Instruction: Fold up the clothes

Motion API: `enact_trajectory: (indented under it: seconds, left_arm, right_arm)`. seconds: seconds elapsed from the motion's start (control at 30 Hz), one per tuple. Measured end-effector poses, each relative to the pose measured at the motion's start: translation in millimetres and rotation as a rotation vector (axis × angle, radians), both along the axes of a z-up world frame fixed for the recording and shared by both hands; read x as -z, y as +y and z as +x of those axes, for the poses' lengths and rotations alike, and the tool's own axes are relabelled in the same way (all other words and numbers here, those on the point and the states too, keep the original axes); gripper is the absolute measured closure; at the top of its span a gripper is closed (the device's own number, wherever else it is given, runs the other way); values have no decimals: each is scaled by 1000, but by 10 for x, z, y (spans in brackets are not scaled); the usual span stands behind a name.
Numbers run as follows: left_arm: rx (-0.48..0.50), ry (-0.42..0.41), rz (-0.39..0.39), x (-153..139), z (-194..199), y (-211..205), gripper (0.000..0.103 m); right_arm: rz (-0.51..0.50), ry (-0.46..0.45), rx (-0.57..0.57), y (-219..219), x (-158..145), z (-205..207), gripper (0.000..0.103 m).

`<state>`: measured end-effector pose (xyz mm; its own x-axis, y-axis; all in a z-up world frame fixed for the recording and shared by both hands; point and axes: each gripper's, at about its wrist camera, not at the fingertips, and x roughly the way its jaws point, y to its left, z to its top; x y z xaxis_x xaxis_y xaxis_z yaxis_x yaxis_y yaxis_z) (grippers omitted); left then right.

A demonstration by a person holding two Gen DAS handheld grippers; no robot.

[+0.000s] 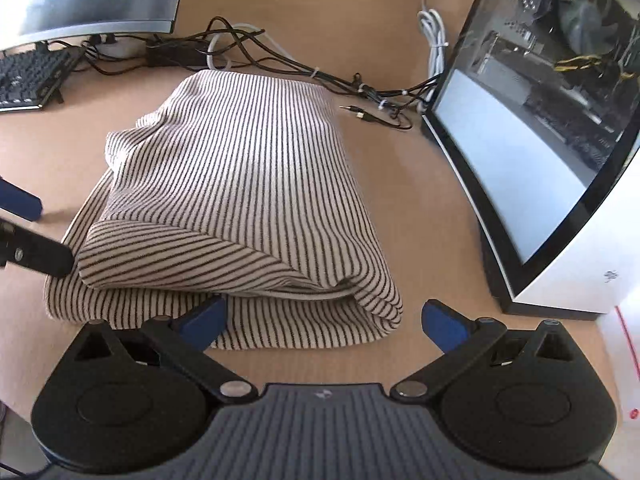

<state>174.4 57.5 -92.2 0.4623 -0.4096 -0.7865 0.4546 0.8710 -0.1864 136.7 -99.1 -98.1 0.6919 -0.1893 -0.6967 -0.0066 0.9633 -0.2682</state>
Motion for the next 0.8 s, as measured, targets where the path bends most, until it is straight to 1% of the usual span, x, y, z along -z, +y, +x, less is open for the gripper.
enact_trajectory:
  seconds: [0.07,0.1,0.2,0.27,0.3,0.37,0.4,0.43,0.5,0.6,0.63,0.7,0.8]
  left_arm:
    - [-15,4,-10,-17,-6,30,17]
    - [-24,10,-18,-32,-6,52,17]
    - [-38,-15,-4,-95,-59,56,15]
    - [-51,-26,5,-129,-88,51,15]
    - [-59,-29,8,-141,-99,46,15]
    - [-78,-41,25,-167,-124,28,14]
    - [-92,-41,29,-180,-142,23,14]
    - [-107,-41,33,-194,-160,20,13]
    - [-123,-31,28,-202,-188,10,12]
    - [-154,-31,60,-209,-253,-27,12]
    - [-163,-29,60,-226,-287,-17,12]
    - [-174,-26,48,-256,-369,23,9]
    - [-197,-9,45,-267,-493,98,8]
  right_arm:
    - [13,38,-3,-34,-92,29,0]
    - [40,32,-7,-69,-172,5,0]
    - [149,-62,-11,-201,-456,-89,0]
    - [201,-114,-6,-282,-573,-44,0]
    - [210,-130,-7,-311,-596,22,0]
    - [207,-145,-20,-348,-589,204,13]
    - [208,-137,-36,-361,-555,317,28]
    - [209,-124,-48,-360,-509,413,36]
    - [202,-90,-74,-337,-396,533,37]
    - [174,-11,-146,-280,-170,576,37]
    - [164,-10,-170,-280,-133,552,37]
    - [175,7,-205,-336,-147,465,35]
    - [196,46,-254,-435,-183,315,35]
